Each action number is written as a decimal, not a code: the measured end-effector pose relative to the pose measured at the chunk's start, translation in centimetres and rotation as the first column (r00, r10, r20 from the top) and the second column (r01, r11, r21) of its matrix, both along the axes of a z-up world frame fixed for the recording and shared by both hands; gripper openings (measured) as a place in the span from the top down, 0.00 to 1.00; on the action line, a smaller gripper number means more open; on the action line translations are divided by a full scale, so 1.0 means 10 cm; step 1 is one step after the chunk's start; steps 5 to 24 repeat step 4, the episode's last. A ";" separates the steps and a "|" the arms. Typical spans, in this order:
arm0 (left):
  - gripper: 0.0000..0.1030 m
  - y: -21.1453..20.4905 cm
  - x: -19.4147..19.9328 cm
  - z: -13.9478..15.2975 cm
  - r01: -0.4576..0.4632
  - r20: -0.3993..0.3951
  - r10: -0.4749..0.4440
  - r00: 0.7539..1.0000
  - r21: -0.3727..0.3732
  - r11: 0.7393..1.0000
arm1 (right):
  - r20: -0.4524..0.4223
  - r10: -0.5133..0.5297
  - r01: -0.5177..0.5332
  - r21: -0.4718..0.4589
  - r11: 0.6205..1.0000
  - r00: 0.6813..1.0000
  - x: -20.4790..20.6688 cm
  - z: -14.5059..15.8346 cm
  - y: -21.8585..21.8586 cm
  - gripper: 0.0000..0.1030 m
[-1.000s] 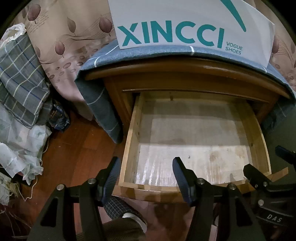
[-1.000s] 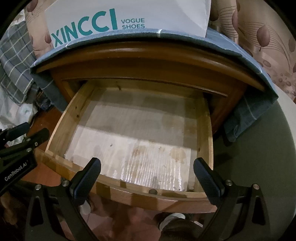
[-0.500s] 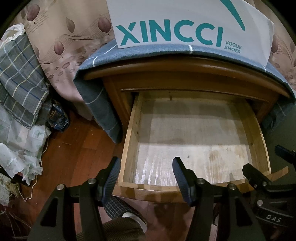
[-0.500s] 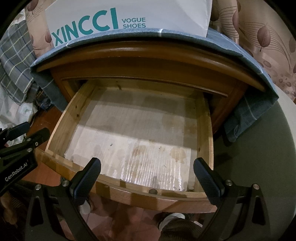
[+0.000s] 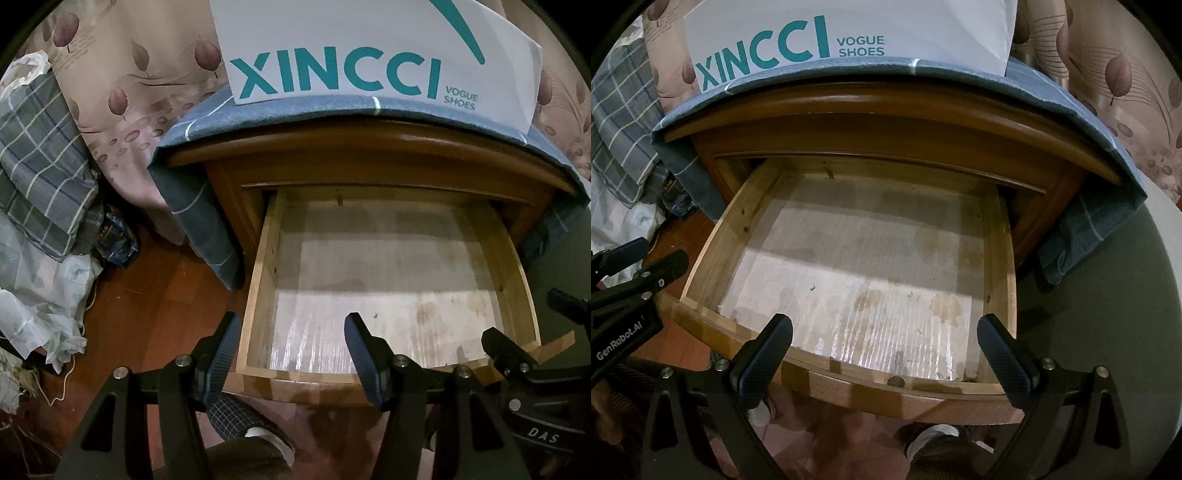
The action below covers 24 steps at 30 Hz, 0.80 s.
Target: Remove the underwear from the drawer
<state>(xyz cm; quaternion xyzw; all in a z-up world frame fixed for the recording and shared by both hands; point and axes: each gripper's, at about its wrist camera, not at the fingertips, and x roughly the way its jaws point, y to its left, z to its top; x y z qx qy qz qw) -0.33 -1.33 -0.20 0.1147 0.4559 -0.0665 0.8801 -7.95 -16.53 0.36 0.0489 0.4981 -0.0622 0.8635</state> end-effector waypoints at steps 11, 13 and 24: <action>0.42 -0.01 -0.02 0.01 0.004 0.011 -0.004 1.000 0.005 1.000 | 0.000 0.001 -0.001 0.001 1.000 1.000 0.00 0.00 -0.01 0.04; 0.42 -0.01 -0.02 0.01 0.004 0.011 -0.004 1.000 0.005 1.000 | 0.000 0.001 -0.001 0.001 1.000 1.000 0.00 0.00 -0.01 0.04; 0.42 -0.01 -0.02 0.01 0.004 0.011 -0.004 1.000 0.005 1.000 | 0.000 0.001 -0.001 0.001 1.000 1.000 0.00 0.00 -0.01 0.04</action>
